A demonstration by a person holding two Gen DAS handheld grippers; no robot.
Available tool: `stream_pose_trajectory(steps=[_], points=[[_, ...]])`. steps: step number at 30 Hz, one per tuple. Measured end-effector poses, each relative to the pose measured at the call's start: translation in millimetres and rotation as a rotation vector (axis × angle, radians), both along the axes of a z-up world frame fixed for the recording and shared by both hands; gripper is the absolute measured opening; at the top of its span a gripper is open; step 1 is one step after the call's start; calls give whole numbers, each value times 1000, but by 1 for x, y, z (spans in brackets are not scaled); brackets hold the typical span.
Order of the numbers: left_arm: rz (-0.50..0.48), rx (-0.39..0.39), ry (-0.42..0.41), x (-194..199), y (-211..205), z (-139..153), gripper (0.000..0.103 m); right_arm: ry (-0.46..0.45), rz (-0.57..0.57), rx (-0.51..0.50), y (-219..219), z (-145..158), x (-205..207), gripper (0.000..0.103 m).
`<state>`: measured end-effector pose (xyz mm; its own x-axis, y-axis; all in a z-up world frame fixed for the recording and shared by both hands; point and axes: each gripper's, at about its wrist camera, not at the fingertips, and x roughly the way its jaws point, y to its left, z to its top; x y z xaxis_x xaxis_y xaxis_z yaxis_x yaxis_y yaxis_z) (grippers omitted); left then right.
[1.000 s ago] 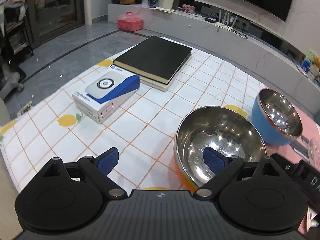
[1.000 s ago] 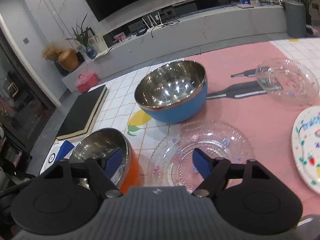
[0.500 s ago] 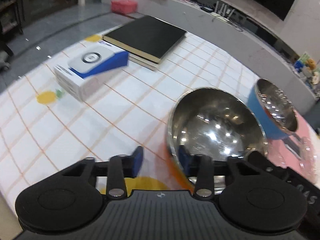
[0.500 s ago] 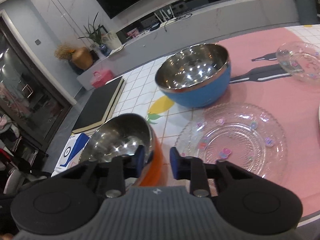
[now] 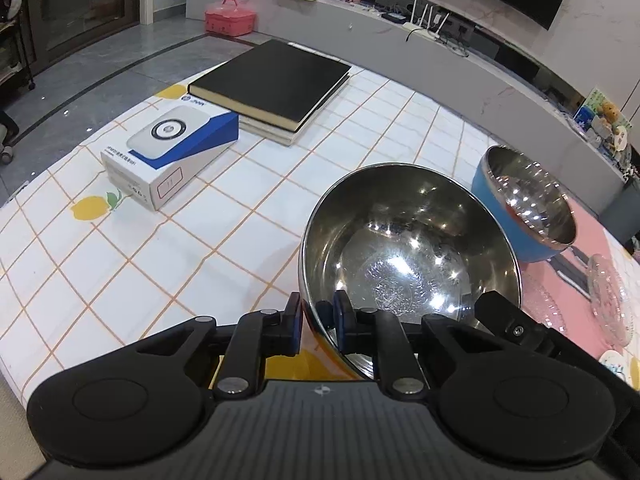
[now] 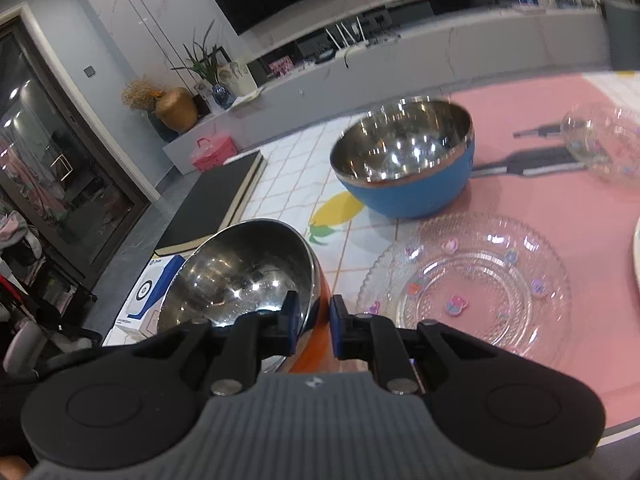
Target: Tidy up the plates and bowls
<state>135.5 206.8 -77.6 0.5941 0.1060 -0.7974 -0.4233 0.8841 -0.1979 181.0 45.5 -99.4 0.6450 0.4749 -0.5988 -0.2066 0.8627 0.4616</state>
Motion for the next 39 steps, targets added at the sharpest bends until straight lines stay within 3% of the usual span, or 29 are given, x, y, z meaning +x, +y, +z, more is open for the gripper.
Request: stream_pose_trajectory(steps=[10, 15, 24, 27, 30, 39], points=[[-46, 11, -51, -23, -23, 42, 18, -17, -40, 14, -29, 47, -29, 14], [-139, -24, -79, -39, -49, 65, 18, 35, -89, -79, -55, 86, -49, 14], [-290, -134, -125, -62, -82, 89, 20, 21, -178, -137, -99, 145, -86, 14], [-322, -126, -113, -69, -91, 88, 20, 38, -170, -157, -108, 146, -99, 14], [-329, -100, -96, -77, -101, 83, 20, 96, -170, -117, -125, 137, -105, 15], [-413, -29, -1, -77, -150, 49, 21, 287, -252, 18, -182, 74, -114, 14]])
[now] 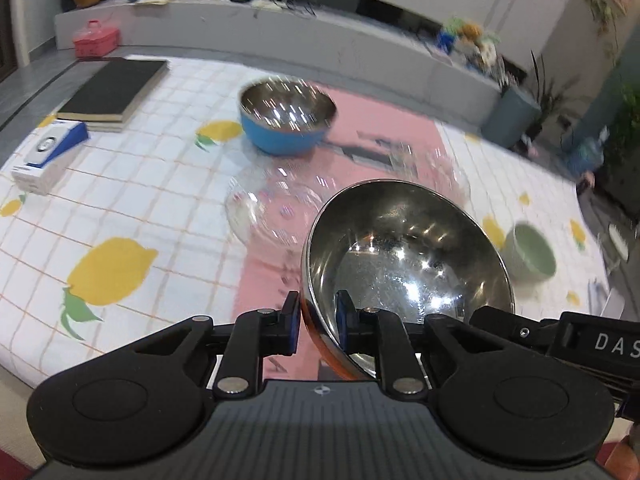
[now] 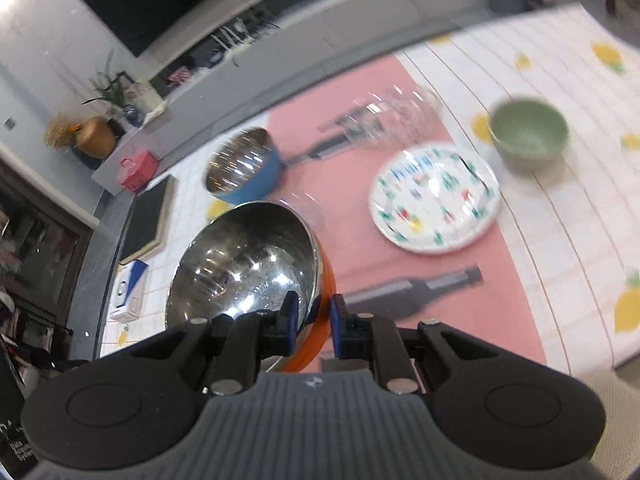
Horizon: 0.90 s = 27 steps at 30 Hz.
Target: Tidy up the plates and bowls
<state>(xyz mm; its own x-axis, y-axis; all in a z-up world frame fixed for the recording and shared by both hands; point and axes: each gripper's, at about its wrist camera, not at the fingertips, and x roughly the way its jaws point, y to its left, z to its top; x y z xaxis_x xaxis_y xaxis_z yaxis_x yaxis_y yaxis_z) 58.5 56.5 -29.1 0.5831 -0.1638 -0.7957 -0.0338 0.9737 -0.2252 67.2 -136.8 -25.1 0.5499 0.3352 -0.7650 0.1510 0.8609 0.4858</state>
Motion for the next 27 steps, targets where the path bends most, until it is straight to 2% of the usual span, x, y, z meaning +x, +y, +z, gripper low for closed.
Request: stream_pose_trajectory(steps=[3, 9, 14, 20, 27], points=[[-53, 28, 36, 3, -15, -16, 23, 30, -26, -6, -7, -18, -2, 13], [-97, 76, 85, 4, -36, -38, 24, 7, -8, -166, 3, -35, 1, 13], [-103, 62, 155, 7, -37, -52, 24, 76, -6, -172, -3, -48, 6, 12], [-132, 106, 170, 5, -46, -54, 24, 79, 39, -287, 10, -50, 6, 9], [-139, 123, 181, 4, -47, -54, 24, 90, 88, -336, 16, -47, 5, 9]])
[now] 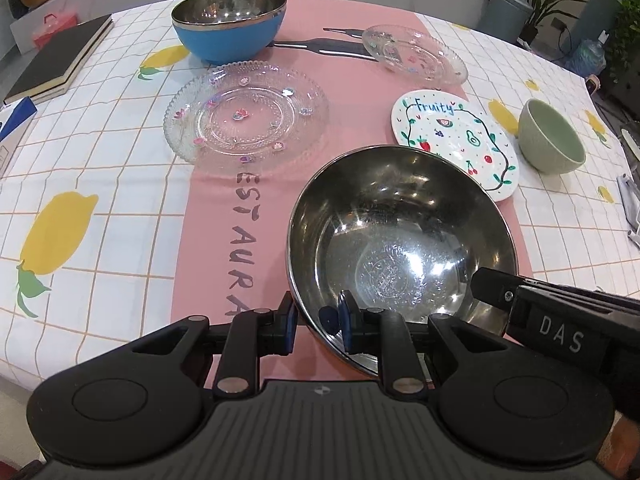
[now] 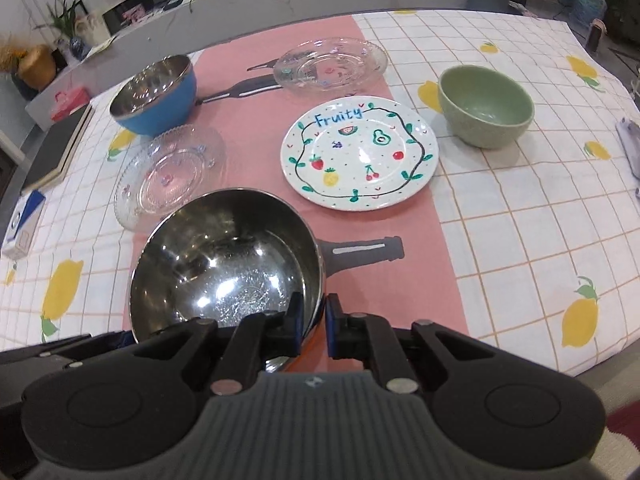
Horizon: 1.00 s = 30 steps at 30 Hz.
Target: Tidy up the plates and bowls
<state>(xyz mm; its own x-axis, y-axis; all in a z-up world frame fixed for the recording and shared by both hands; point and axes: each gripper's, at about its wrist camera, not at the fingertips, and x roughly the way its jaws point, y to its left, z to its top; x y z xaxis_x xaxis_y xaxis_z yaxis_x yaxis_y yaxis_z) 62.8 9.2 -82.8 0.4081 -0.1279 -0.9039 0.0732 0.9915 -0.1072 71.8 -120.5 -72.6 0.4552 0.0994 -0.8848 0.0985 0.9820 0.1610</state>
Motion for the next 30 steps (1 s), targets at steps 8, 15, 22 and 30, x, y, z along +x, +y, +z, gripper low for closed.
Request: stream_pose_trajectory(steps=[8, 15, 22, 30], points=[[34, 11, -19, -1, 2, 4, 51, -52, 74, -114, 12, 7, -2, 11], [60, 48, -25, 1, 3, 7, 64, -71, 48, -139, 10, 9, 0, 38], [96, 87, -105, -1, 5, 22, 72, -143, 27, -131, 6, 20, -1, 55], [136, 26, -191, 1, 23, 45, 83, -244, 1, -67, -1, 40, -1, 79]])
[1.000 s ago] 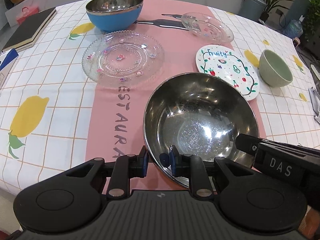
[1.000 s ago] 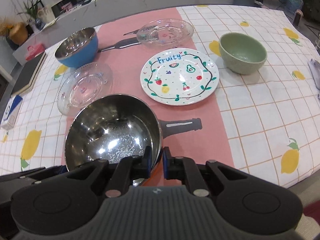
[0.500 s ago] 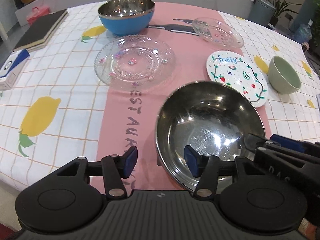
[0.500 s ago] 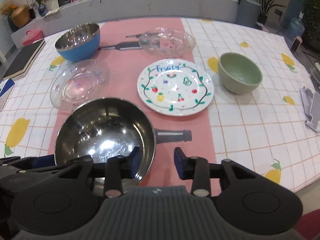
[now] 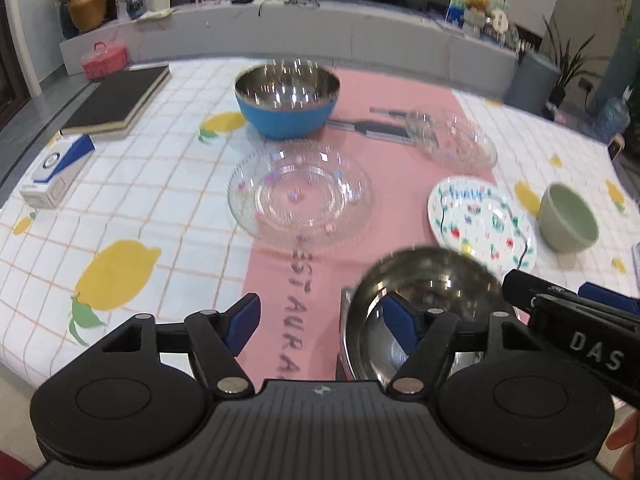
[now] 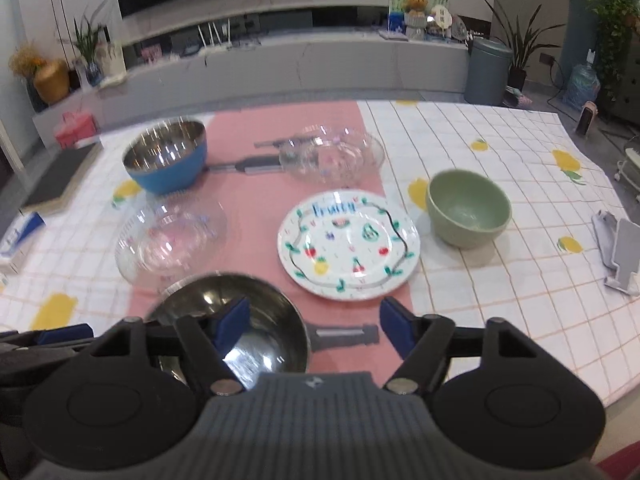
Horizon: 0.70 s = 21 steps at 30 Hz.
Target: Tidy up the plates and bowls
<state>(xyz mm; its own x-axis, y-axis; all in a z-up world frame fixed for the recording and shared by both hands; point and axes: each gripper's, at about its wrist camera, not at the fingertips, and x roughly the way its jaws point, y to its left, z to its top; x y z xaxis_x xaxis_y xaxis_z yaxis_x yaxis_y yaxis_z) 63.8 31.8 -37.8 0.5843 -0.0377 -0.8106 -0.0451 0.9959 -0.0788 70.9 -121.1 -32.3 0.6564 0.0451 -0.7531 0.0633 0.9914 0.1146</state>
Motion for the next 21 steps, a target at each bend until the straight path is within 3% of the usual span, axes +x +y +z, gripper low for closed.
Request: stream_pose_trajectory(steps=[5, 11, 21], points=[[7, -5, -68, 5, 18, 16, 86, -23, -32, 71, -4, 16, 10, 81], [87, -53, -70, 16, 46, 21, 86, -8, -56, 126, -2, 29, 26, 81], [162, -91, -97, 32, 82, 22, 86, 14, -27, 133, 23, 28, 50, 81]])
